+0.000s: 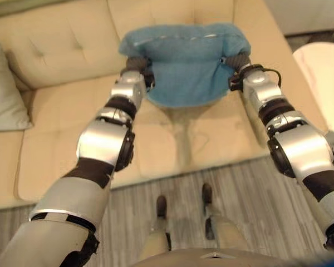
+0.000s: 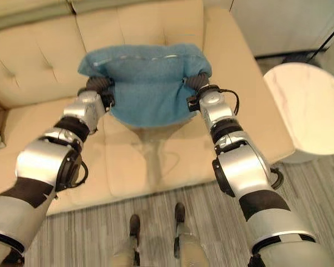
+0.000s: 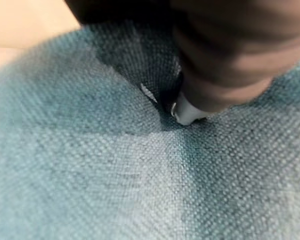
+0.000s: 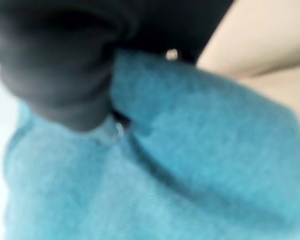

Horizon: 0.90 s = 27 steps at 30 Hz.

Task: Pick up all the scattered cushions and arrange them neatly on the sofa.

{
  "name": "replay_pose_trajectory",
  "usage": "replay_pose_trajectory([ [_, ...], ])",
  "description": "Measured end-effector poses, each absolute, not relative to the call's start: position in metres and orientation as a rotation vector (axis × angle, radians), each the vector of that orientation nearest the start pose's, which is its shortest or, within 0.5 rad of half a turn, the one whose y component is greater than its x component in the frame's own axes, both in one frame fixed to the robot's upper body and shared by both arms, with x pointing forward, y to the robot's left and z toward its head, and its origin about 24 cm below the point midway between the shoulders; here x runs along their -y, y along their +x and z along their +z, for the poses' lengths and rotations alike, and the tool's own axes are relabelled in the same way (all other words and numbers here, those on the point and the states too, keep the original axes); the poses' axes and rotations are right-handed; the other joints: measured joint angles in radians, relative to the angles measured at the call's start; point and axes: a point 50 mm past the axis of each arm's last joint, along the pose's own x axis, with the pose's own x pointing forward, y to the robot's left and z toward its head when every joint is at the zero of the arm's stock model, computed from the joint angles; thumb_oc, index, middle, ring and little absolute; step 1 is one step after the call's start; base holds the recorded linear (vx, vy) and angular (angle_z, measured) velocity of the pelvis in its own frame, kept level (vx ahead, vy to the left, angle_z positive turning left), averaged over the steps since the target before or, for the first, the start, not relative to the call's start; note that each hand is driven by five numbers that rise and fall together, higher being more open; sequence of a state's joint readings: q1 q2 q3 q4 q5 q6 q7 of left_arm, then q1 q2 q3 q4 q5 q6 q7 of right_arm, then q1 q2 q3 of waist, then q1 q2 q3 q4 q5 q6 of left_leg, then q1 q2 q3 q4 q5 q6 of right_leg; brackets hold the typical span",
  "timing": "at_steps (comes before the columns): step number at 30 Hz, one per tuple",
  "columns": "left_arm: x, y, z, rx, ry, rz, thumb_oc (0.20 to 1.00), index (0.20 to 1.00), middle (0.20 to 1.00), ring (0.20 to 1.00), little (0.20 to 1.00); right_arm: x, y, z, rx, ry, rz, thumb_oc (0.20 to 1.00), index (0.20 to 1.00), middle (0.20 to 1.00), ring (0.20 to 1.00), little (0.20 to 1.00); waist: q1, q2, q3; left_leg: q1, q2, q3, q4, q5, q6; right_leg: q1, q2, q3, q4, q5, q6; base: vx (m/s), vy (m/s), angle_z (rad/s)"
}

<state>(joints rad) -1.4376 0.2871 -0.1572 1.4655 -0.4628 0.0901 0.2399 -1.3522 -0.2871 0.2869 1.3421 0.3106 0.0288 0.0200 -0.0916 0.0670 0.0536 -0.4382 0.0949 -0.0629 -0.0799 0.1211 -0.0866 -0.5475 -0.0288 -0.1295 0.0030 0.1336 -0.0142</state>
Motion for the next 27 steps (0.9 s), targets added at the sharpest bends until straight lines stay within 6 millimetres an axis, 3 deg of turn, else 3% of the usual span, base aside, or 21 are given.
replay_pose_trajectory([
  [3, -0.166, 0.434, 0.235, -0.08, -0.051, 0.25, 0.2, 0.2, 0.2, 0.2, 0.2, 0.137, 0.435, 0.233, 0.044, -0.172, 0.104, 0.2, 0.2, 0.2, 0.2, 0.2, 0.009, 0.014, 0.026, -0.11, -0.012, 0.002, -0.009, 0.022, 0.008, -0.116, -0.013, 0.005, 0.003, 0.02, 0.003, -0.04, -0.018, 0.02],
  [5, -0.17, 0.431, 0.277, 0.019, -0.084, 0.256, 0.2, 0.2, 0.2, 0.2, 0.2, 0.138, 0.435, 0.277, 0.141, -0.143, 0.098, 0.2, 0.2, 0.2, 0.2, 0.2, 0.018, 0.016, 0.034, -0.189, -0.016, -0.003, -0.008, 0.039, 0.009, -0.194, -0.021, -0.004, 0.012, 0.024, -0.001, 0.0, -0.002, 0.09],
  [7, -0.161, 0.427, 0.322, 0.139, -0.105, 0.235, 0.2, 0.2, 0.2, 0.2, 0.2, 0.146, 0.429, 0.326, 0.257, -0.12, 0.074, 0.2, 0.2, 0.2, 0.2, 0.2, 0.036, 0.019, 0.035, -0.261, -0.017, -0.003, -0.009, 0.054, 0.003, -0.266, -0.022, -0.01, 0.015, 0.029, -0.002, 0.06, 0.005, 0.06],
  [9, -0.16, 0.427, 0.324, 0.157, -0.123, 0.228, 0.2, 0.2, 0.2, 0.2, 0.2, 0.151, 0.427, 0.33, 0.268, -0.122, 0.061, 0.2, 0.2, 0.2, 0.2, 0.2, 0.046, 0.021, 0.035, -0.273, -0.022, -0.003, -0.008, 0.064, 0.003, -0.276, -0.03, -0.008, 0.014, 0.022, -0.001, 0.1, -0.015, 0.08],
  [13, -0.164, 0.42, 0.355, 0.243, -0.201, 0.26, 0.2, 0.2, 0.2, 0.2, 0.2, 0.141, 0.417, 0.375, 0.374, -0.164, 0.038, 0.2, 0.2, 0.2, 0.2, 0.2, 0.046, 0.023, 0.033, -0.338, -0.031, -0.001, -0.008, 0.098, -0.012, -0.332, -0.042, -0.01, 0.008, 0.021, -0.001, 0.07, -0.035, 0.07],
  [18, -0.168, 0.4, 0.41, 0.372, -0.317, 0.316, 0.2, 0.2, 0.2, 0.2, 0.2, 0.126, 0.393, 0.435, 0.541, -0.213, -0.018, 0.2, 0.2, 0.2, 0.2, 0.2, 0.048, 0.023, 0.033, -0.456, -0.031, -0.003, -0.003, 0.127, -0.043, -0.445, -0.045, -0.021, 0.007, 0.035, -0.019, 0.02, -0.024, 0.04],
  [21, -0.165, 0.391, 0.43, 0.431, -0.363, 0.324, 0.2, 0.2, 0.2, 0.2, 0.2, 0.123, 0.381, 0.457, 0.615, -0.241, -0.059, 0.2, 0.2, 0.2, 0.2, 0.2, 0.054, 0.025, 0.041, -0.526, -0.04, -0.003, 0.057, 0.125, -0.046, -0.476, -0.053, -0.024, 0.002, 0.043, -0.03, 0.02, -0.034, 0.16],
  [22, -0.161, 0.39, 0.434, 0.446, -0.383, 0.31, 0.2, 0.2, 0.2, 0.2, 0.2, 0.126, 0.377, 0.464, 0.636, -0.268, -0.085, 0.2, 0.2, 0.2, 0.2, 0.2, 0.051, 0.021, 0.044, -0.609, -0.062, -0.004, 0.158, 0.089, -0.064, -0.481, -0.074, -0.028, 0.002, 0.05, -0.038, 0.04, -0.045, 0.33],
  [23, -0.161, 0.39, 0.433, 0.441, -0.385, 0.317, 0.2, 0.2, 0.2, 0.2, 0.2, 0.126, 0.377, 0.465, 0.639, -0.275, -0.093, 0.2, 0.2, 0.2, 0.2, 0.2, 0.051, 0.021, 0.044, -0.622, -0.064, -0.006, 0.129, 0.079, -0.057, -0.481, -0.073, -0.032, 0.003, 0.049, -0.038, 0.04, -0.053, 0.13],
  [24, -0.165, 0.389, 0.434, 0.44, -0.387, 0.34, 0.2, 0.2, 0.2, 0.2, 0.2, 0.124, 0.377, 0.465, 0.639, -0.283, -0.094, 0.2, 0.2, 0.2, 0.2, 0.2, 0.059, 0.022, 0.044, -0.607, -0.054, -0.008, 0.051, 0.133, -0.039, -0.481, -0.058, -0.033, 0.004, 0.049, -0.038, -0.01, -0.031, -0.3],
  [25, -0.167, 0.388, 0.436, 0.445, -0.379, 0.369, 0.2, 0.2, 0.2, 0.2, 0.2, 0.12, 0.376, 0.466, 0.644, -0.295, -0.09, 0.2, 0.2, 0.2, 0.2, 0.2, 0.071, 0.022, 0.044, -0.599, -0.034, -0.014, 0.015, 0.245, -0.03, -0.481, -0.036, -0.033, 0.004, 0.048, -0.037, 0.0, -0.033, -0.47],
  [26, -0.168, 0.385, 0.44, 0.456, -0.377, 0.392, 0.2, 0.2, 0.2, 0.2, 0.2, 0.119, 0.373, 0.471, 0.657, -0.293, -0.095, 0.2, 0.2, 0.2, 0.2, 0.2, 0.074, 0.023, 0.044, -0.59, -0.026, -0.008, -0.009, 0.27, -0.043, -0.484, -0.03, -0.035, 0.004, 0.046, -0.035, -0.02, -0.012, -0.32],
  [27, -0.165, 0.382, 0.446, 0.468, -0.385, 0.397, 0.2, 0.2, 0.2, 0.2, 0.2, 0.124, 0.369, 0.478, 0.67, -0.285, -0.122, 0.31, 0.31, 0.31, 0.31, 0.31, 0.068, 0.024, 0.047, -0.598, -0.032, -0.028, -0.011, 0.273, -0.042, -0.493, -0.037, -0.043, 0.009, 0.045, -0.034, -0.01, -0.019, -0.09],
])
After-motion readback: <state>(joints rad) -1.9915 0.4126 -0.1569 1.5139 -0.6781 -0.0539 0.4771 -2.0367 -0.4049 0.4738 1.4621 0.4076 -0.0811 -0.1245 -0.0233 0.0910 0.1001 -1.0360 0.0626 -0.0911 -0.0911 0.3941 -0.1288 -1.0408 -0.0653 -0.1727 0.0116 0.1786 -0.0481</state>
